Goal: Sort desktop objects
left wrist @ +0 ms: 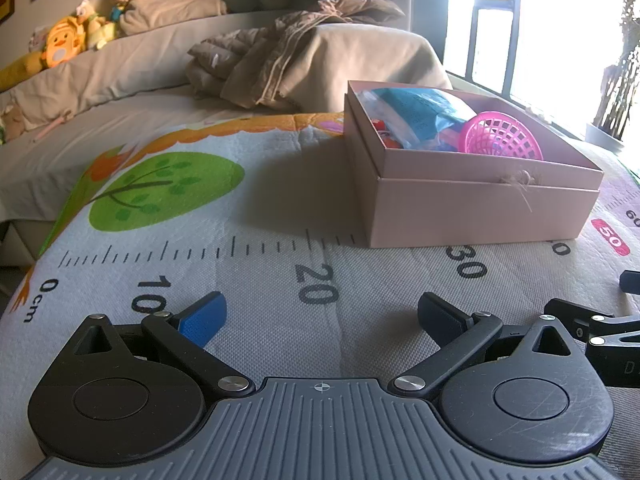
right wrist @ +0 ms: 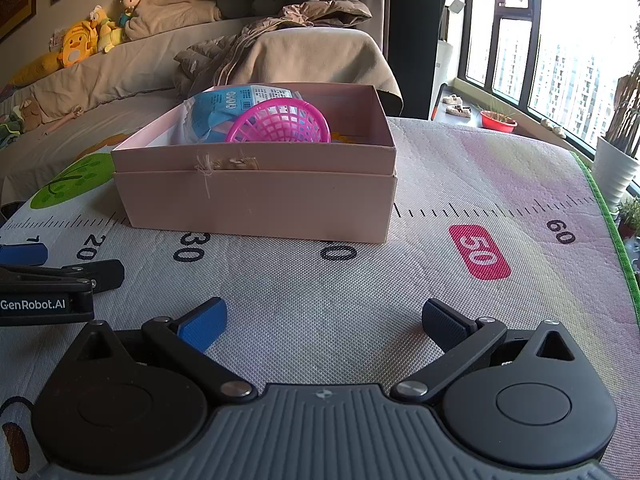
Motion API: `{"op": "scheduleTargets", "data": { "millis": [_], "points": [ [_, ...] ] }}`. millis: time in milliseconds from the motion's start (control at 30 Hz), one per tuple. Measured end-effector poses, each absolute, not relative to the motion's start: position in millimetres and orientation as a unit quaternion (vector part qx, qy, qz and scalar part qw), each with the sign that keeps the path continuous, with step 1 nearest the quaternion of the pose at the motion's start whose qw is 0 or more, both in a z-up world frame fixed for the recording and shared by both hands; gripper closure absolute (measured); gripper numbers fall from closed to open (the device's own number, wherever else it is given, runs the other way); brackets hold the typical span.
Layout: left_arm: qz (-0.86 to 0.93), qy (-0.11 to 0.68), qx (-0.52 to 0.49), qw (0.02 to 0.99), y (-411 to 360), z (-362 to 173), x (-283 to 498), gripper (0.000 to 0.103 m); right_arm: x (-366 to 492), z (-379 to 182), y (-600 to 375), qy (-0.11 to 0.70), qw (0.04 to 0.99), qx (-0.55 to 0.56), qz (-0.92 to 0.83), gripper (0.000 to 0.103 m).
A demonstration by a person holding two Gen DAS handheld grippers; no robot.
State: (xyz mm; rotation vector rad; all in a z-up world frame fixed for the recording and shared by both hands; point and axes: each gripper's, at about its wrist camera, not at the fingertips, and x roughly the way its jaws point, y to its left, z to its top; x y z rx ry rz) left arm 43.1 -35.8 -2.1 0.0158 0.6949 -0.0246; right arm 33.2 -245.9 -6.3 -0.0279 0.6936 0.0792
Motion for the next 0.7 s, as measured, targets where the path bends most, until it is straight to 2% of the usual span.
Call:
{"op": "scheduleTargets", "data": {
  "millis": [700],
  "points": [
    [-0.012,0.341,0.008,0.940,-35.6,-2.2,42.8,0.000,33.3,-6.3,-246.1,0.340,0.940,-0.014,0.039,0.000]
  ]
}}
